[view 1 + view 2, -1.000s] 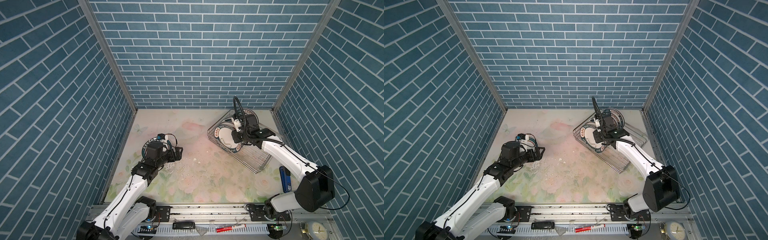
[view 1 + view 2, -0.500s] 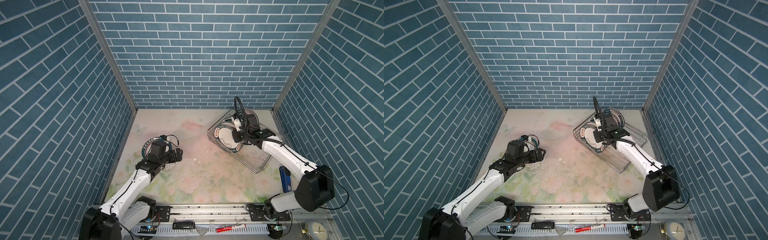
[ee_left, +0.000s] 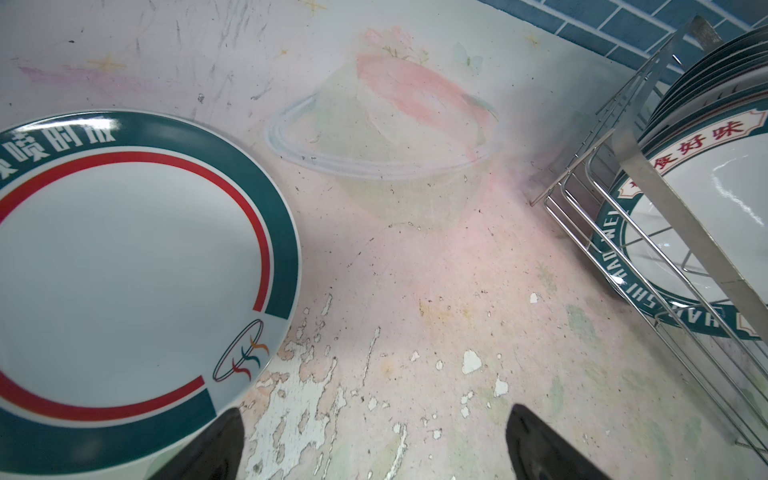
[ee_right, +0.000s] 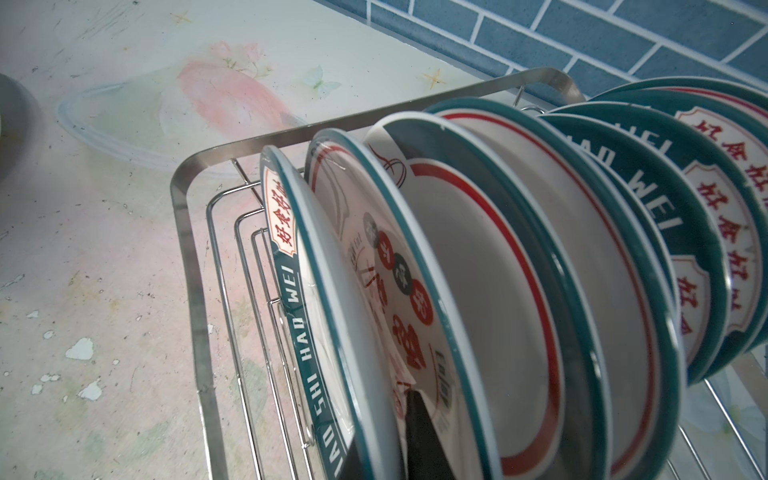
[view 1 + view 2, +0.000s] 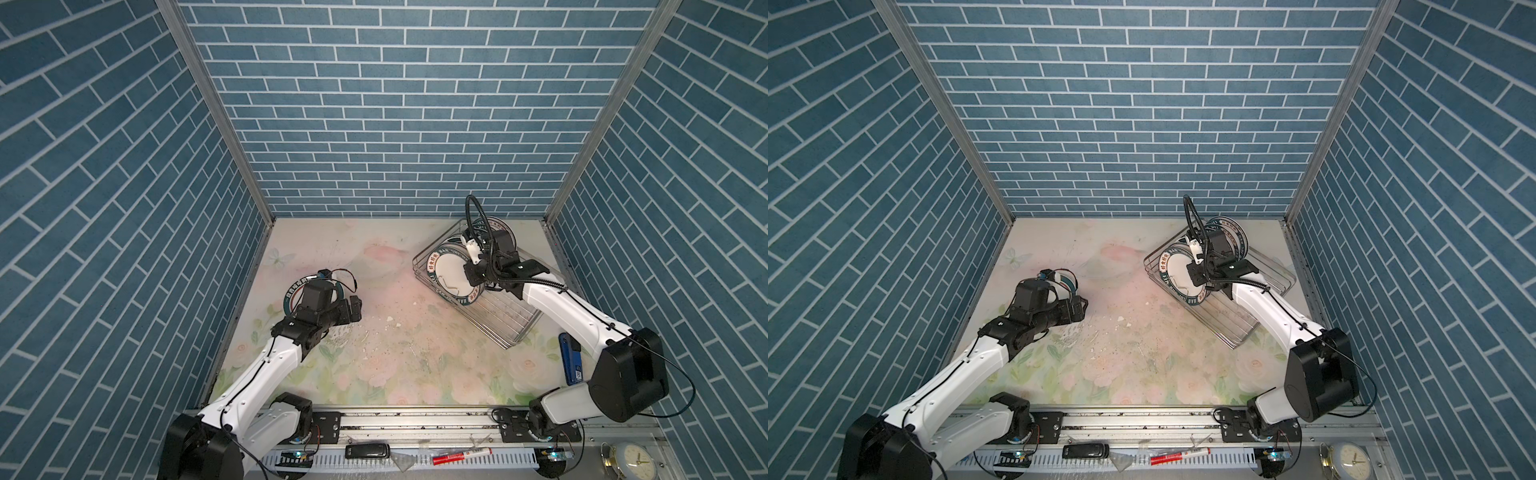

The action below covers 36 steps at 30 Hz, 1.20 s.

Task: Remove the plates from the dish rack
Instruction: 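Close the right gripper on the next outermost plate's rim in the rack, then lift the green-rimmed plate up out of the rack with the right gripper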

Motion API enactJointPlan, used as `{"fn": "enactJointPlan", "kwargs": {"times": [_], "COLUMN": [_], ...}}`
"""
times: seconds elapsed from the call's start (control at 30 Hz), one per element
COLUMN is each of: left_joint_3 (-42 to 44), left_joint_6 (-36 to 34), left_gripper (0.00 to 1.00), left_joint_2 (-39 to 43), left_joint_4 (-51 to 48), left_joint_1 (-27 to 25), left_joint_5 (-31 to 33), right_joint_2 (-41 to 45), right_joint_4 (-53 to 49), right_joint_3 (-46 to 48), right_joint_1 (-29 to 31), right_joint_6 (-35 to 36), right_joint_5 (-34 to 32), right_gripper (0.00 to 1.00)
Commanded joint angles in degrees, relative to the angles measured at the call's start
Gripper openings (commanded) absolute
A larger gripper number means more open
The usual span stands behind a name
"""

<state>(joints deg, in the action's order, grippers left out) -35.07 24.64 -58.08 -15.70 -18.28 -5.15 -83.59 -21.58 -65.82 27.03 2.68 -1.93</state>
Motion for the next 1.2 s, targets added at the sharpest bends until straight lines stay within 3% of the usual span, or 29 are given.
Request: {"fn": "enactJointPlan", "kwargs": {"times": [0.0, 0.43, 1.0, 1.17], "left_joint_3": [-2.02, -3.73, -3.23, -3.51], "left_joint_6": [-0.42, -1.62, -1.88, -2.77], "left_gripper": [0.99, 0.99, 0.99, 0.99], "left_joint_2": [-0.33, -4.05, -3.13, -4.82], "left_joint_4": [-1.44, -1.93, -0.57, -0.28], "left_joint_1": [-0.19, -0.22, -0.26, -0.26], "left_joint_5": [1.1, -1.01, -1.31, -4.68], "right_joint_2": [0.51, 4.69, 9.9, 11.36], "right_joint_4": [-0.47, -1.4, 0.57, -0.21], "right_joint_3": [1.89, 1.9, 3.58, 2.85], "right_joint_1": [0.27, 0.37, 0.43, 0.52], "right_joint_6": [-3.52, -3.43, -3.03, -2.94], "right_joint_5": [2.08, 0.98, -3.48, -5.27], "right_gripper": [0.11, 0.08, 0.02, 0.01]}}
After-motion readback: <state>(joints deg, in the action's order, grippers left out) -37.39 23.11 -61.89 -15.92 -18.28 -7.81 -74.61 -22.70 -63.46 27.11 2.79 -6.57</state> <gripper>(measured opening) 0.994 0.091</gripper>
